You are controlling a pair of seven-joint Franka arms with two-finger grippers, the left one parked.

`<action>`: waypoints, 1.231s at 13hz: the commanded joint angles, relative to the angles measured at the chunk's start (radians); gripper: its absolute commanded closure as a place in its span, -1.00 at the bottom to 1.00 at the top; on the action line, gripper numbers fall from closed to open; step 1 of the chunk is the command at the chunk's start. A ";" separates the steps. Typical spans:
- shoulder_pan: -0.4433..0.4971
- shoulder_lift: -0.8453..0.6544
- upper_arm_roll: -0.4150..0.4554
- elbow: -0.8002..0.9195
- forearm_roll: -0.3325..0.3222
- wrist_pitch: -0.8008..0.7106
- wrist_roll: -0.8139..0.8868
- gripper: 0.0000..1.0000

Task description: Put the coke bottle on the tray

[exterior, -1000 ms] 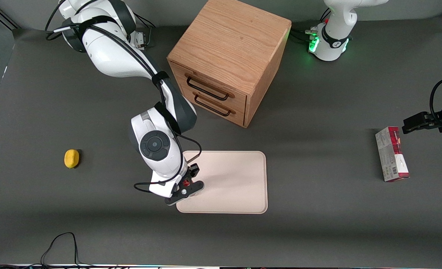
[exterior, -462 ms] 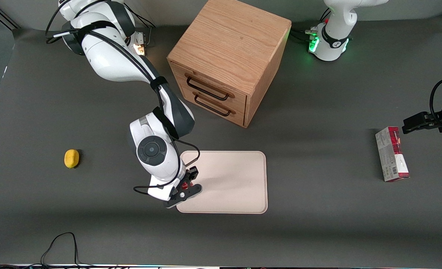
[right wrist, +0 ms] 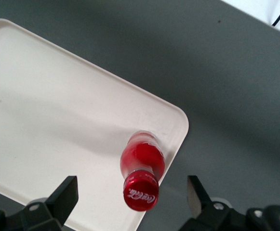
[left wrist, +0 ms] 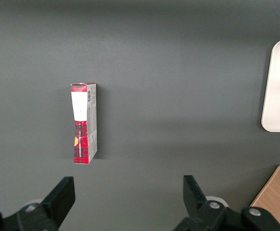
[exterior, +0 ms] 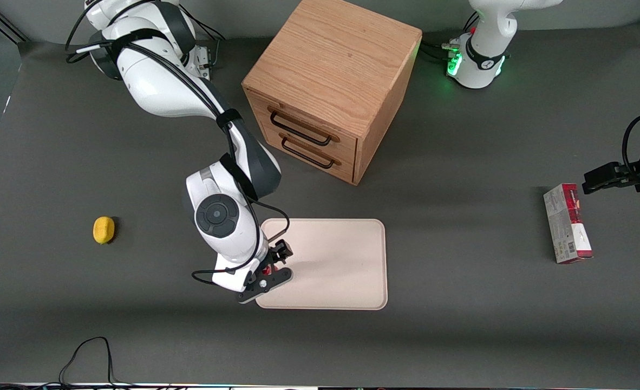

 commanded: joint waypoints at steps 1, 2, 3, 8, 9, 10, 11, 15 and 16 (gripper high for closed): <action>-0.004 -0.095 0.009 0.007 -0.005 -0.096 -0.004 -1.00; -0.001 -0.136 0.008 0.007 -0.005 -0.123 -0.003 -1.00; -0.003 -0.176 0.008 0.006 -0.005 -0.171 -0.001 -1.00; -0.006 -0.510 -0.086 -0.265 -0.005 -0.345 0.011 -1.00; -0.009 -0.571 -0.127 -0.336 -0.003 -0.345 0.008 -1.00; -0.035 -0.624 -0.156 -0.382 0.005 -0.343 0.001 -1.00; -0.079 -0.671 -0.157 -0.427 0.015 -0.342 0.001 -1.00; -0.243 -0.849 -0.152 -0.672 0.037 -0.240 -0.007 -1.00; -0.272 -0.877 -0.152 -0.715 0.037 -0.228 -0.016 -1.00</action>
